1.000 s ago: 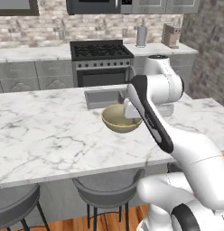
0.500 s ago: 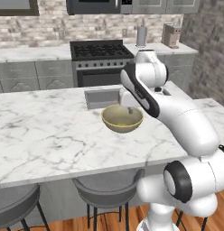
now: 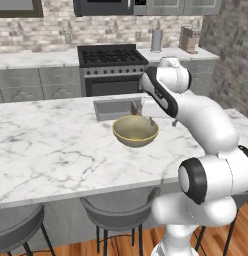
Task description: Pick the kettle and bowl and place them in the sink. Then turn on the water.
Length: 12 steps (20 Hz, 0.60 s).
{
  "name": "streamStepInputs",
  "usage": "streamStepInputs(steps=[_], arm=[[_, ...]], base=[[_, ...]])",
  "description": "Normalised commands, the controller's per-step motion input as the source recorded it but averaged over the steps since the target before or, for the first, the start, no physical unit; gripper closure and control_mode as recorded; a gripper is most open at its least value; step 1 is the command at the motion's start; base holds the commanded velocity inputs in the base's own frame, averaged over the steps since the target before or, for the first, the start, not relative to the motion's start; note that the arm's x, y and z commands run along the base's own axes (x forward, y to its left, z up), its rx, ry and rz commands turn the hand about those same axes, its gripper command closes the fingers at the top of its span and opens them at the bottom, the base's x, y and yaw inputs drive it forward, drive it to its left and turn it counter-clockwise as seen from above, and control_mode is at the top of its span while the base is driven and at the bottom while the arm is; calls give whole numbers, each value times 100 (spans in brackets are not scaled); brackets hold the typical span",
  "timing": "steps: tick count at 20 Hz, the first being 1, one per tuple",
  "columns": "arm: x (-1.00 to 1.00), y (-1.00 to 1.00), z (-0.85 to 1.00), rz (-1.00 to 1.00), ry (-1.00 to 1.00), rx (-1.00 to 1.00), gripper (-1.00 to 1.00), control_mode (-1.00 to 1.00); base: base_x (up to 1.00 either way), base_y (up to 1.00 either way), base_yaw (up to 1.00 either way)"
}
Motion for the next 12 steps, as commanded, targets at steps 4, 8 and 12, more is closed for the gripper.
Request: streamStepInputs(steps=[4,8,12], arm=[[17,-18,-27,-28,1,4,-100,-100],[25,0,-2,-29,0,1,-100,-100],[25,0,-5,-21,-1,0,-100,-100]], base=[[0,0,0],[0,0,0],[0,0,0]])
